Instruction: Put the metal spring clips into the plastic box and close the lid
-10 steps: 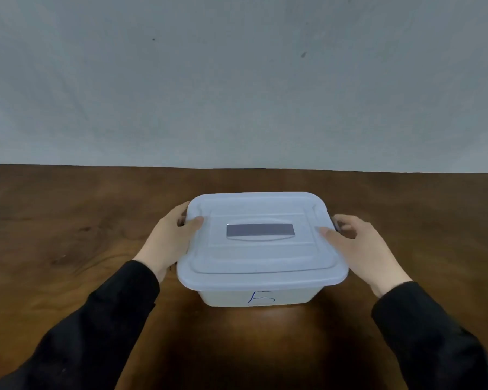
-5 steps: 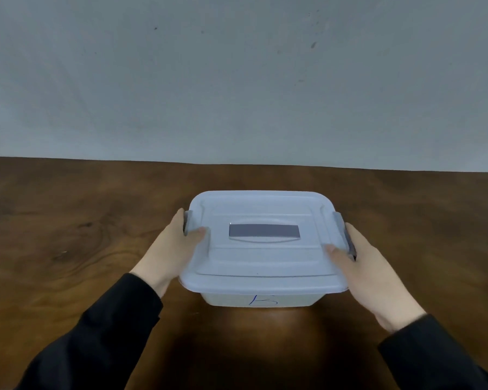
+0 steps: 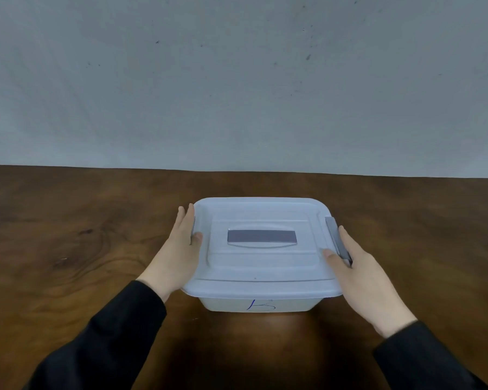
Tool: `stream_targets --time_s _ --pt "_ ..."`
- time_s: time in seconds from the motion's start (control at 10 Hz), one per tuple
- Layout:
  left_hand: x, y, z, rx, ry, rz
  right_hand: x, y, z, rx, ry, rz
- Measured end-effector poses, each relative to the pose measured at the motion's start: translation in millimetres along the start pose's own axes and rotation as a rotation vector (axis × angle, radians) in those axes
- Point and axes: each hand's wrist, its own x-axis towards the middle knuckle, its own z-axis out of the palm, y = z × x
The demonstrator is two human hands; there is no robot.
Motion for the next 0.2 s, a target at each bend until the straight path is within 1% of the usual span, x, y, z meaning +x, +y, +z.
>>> stream_targets --time_s 0.1,0.2 --pt "2.6 2.0 3.0 0.026 0.017 0.039 -0.8 0.7 0.4 0.005 -0.024 0.014" --pt "-4.3 5.0 1.3 -0.099 0.072 0.077 -7.2 -6.3 -5.7 0.062 0.030 -0.027"
